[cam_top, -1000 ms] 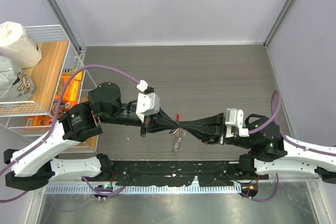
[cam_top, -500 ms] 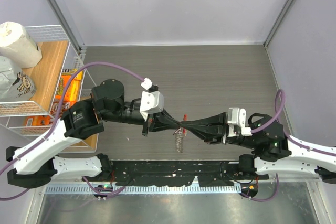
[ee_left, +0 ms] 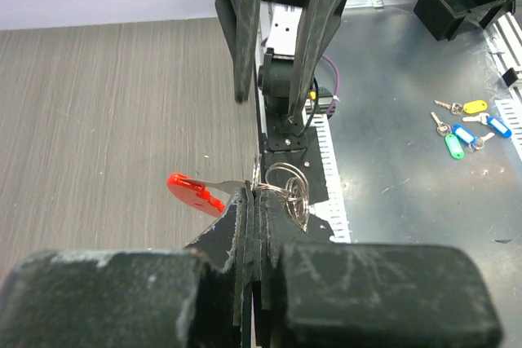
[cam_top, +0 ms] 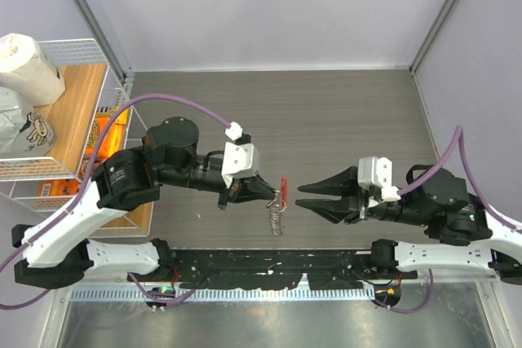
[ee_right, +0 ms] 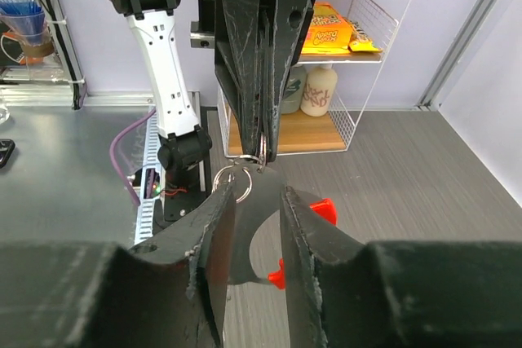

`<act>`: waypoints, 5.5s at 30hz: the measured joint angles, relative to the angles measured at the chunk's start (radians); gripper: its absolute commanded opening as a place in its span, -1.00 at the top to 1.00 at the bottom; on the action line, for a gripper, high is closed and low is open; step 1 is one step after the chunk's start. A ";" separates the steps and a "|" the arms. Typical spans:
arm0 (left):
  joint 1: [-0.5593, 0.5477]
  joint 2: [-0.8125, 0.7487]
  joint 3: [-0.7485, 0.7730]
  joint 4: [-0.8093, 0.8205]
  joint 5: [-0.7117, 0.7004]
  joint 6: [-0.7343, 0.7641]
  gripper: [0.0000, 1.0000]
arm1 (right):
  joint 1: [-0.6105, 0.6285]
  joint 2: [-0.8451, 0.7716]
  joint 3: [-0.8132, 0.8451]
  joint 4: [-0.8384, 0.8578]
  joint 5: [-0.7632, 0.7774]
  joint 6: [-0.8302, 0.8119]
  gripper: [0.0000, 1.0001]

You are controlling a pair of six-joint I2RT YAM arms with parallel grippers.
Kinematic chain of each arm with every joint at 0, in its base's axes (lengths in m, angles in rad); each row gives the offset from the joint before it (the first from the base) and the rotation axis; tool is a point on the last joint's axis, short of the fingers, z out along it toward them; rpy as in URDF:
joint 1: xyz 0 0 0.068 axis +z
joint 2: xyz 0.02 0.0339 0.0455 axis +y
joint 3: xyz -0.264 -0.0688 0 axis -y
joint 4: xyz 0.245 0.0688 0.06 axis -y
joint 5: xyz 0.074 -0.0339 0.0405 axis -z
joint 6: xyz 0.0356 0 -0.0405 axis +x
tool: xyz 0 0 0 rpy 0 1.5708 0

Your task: Put the keys on the keyring

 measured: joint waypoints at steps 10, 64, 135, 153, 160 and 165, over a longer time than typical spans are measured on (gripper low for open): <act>0.000 0.101 0.098 -0.184 0.021 0.117 1.00 | 0.000 0.108 0.248 -0.305 0.003 0.002 0.11; 0.000 0.140 0.119 -0.314 0.054 0.208 0.93 | 0.000 0.317 0.305 -0.416 -0.021 -0.003 0.89; 0.001 -0.149 -0.176 0.248 -0.016 -0.026 0.74 | 0.001 0.100 0.047 0.074 -0.009 0.008 0.89; 0.003 -0.141 -0.176 0.286 0.012 -0.048 0.77 | 0.001 0.096 0.047 0.095 -0.010 -0.009 0.89; 0.003 -0.141 -0.176 0.294 0.013 -0.049 0.57 | 0.001 0.090 0.047 0.112 -0.010 -0.014 0.89; 0.003 -0.139 -0.183 0.294 0.016 -0.048 0.50 | 0.003 0.090 0.047 0.131 -0.010 -0.017 0.89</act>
